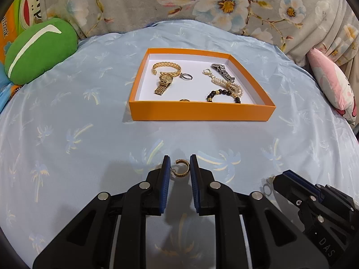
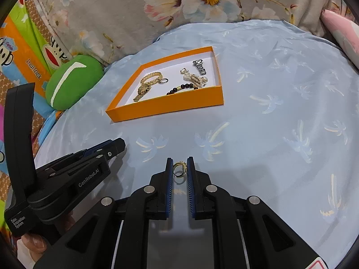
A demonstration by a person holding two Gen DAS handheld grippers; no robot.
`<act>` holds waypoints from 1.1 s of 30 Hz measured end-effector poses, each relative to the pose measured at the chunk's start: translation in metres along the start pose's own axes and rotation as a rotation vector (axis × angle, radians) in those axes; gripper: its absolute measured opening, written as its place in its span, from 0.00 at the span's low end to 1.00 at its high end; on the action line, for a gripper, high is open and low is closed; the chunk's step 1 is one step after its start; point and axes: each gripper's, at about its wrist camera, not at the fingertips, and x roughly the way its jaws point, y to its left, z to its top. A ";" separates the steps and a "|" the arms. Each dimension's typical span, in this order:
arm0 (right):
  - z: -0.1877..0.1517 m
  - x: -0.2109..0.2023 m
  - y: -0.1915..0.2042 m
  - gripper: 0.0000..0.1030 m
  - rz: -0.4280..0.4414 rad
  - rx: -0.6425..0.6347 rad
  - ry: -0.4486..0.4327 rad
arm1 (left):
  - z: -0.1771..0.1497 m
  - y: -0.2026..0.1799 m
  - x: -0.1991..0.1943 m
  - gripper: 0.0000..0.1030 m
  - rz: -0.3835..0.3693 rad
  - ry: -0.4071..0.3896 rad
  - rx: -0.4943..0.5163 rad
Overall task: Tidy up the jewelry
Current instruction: 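Carry both earrings into the box and open both tools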
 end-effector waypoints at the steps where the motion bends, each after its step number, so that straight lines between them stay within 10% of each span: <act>1: 0.001 0.001 0.001 0.11 0.001 -0.003 0.000 | 0.000 0.000 0.000 0.16 0.001 0.001 -0.001; 13: 0.024 0.011 0.007 0.11 0.031 -0.024 -0.010 | 0.008 0.005 0.001 0.16 0.000 -0.005 0.004; 33: 0.140 0.078 0.012 0.11 0.047 -0.040 -0.111 | 0.118 0.009 0.048 0.16 0.045 -0.137 0.003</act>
